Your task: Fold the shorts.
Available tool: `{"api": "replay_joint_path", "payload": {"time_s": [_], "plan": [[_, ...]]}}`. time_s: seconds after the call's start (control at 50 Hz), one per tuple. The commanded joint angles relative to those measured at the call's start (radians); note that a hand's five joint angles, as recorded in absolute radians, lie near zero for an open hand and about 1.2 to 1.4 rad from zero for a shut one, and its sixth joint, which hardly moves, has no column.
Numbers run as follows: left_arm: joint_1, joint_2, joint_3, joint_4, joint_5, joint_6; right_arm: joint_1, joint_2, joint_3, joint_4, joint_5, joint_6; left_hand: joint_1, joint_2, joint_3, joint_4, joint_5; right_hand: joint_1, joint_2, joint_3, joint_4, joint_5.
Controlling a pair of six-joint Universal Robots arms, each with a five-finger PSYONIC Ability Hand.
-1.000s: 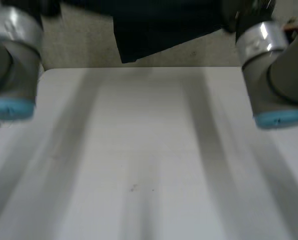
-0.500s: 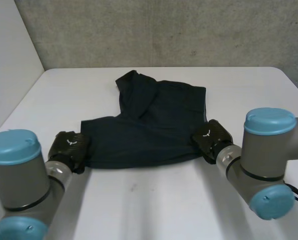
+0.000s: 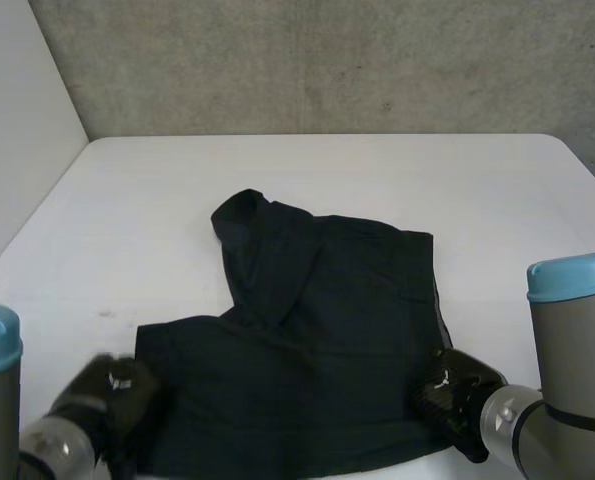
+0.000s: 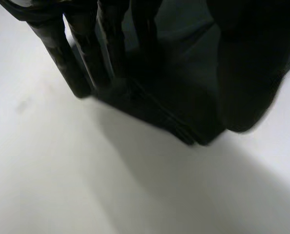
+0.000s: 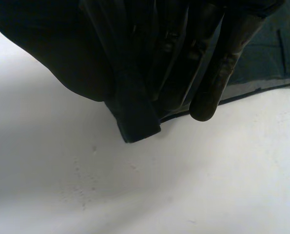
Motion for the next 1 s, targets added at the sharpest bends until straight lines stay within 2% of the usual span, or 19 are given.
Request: {"api": "replay_joint_path", "payload": {"time_s": [0.02, 0.06, 0.14, 0.16, 0.26, 0.38, 0.54, 0.68, 0.82, 0.98, 1.0], "plan": [[0.006, -0.017, 0.179, 0.119, 0.004, -0.002, 0.0, 0.001, 0.017, -0.129, -0.006, 0.007, -0.149, -0.165, -0.17, -0.157, -0.156, 0.42, 0.214, 0.209, 0.201, 0.227], [0.007, -0.039, 0.213, 0.153, 0.012, -0.001, 0.0, 0.003, 0.028, -0.156, -0.008, 0.015, -0.158, -0.173, -0.179, -0.165, -0.165, 0.42, 0.214, 0.209, 0.201, 0.227], [0.007, -0.148, 0.315, 0.232, 0.11, 0.001, 0.002, 0.004, 0.034, -0.184, -0.011, 0.048, -0.143, -0.159, -0.164, -0.151, -0.15, 0.42, 0.214, 0.209, 0.201, 0.227], [0.007, -0.187, 0.36, 0.247, 0.163, -0.001, 0.002, 0.004, 0.034, -0.187, -0.011, 0.056, -0.146, -0.162, -0.167, -0.154, -0.153, 0.42, 0.214, 0.209, 0.201, 0.227], [0.007, -0.335, 0.506, 0.252, 0.286, 0.002, 0.0, 0.004, 0.032, -0.193, -0.015, 0.079, -0.125, -0.141, -0.147, -0.133, -0.133, 0.42, 0.214, 0.209, 0.201, 0.227], [-0.001, -0.517, 0.72, 0.212, 0.319, 0.001, -0.001, 0.004, 0.029, -0.198, -0.041, 0.084, -0.114, -0.129, -0.135, -0.121, -0.121, 0.42, 0.214, 0.209, 0.201, 0.227], [-0.007, -0.812, 1.061, 0.052, 0.375, 0.004, 0.0, 0.007, 0.032, -0.227, -0.048, 0.102, -0.064, -0.08, -0.085, -0.071, -0.071, 0.42, 0.214, 0.209, 0.201, 0.227], [-0.007, -0.955, 1.23, 0.009, 0.424, 0.004, -0.001, 0.013, 0.035, -0.23, -0.048, 0.114, 0.042, 0.026, 0.021, 0.034, 0.035, 0.42, 0.214, 0.209, 0.201, 0.227], [-0.011, -1.047, 1.345, 0.009, 0.432, 0.018, -0.003, 0.016, 0.035, -0.242, -0.048, 0.116, 0.3, 0.284, 0.279, 0.292, 0.293, 0.42, 0.214, 0.209, 0.201, 0.227], [-0.013, -1.067, 1.382, 0.009, 0.418, 0.05, -0.009, 0.015, 0.037, -0.242, -0.048, 0.116, 0.962, 0.947, 0.941, 0.955, 0.955, 0.42, 0.214, 0.209, 0.201, 0.227], [-0.013, -1.067, 1.382, 0.009, 0.417, 0.054, -0.009, 0.016, 0.037, -0.244, -0.048, 0.114, 0.963, 0.948, 0.942, 0.956, 0.956, 0.42, 0.214, 0.209, 0.201, 0.227]]}}
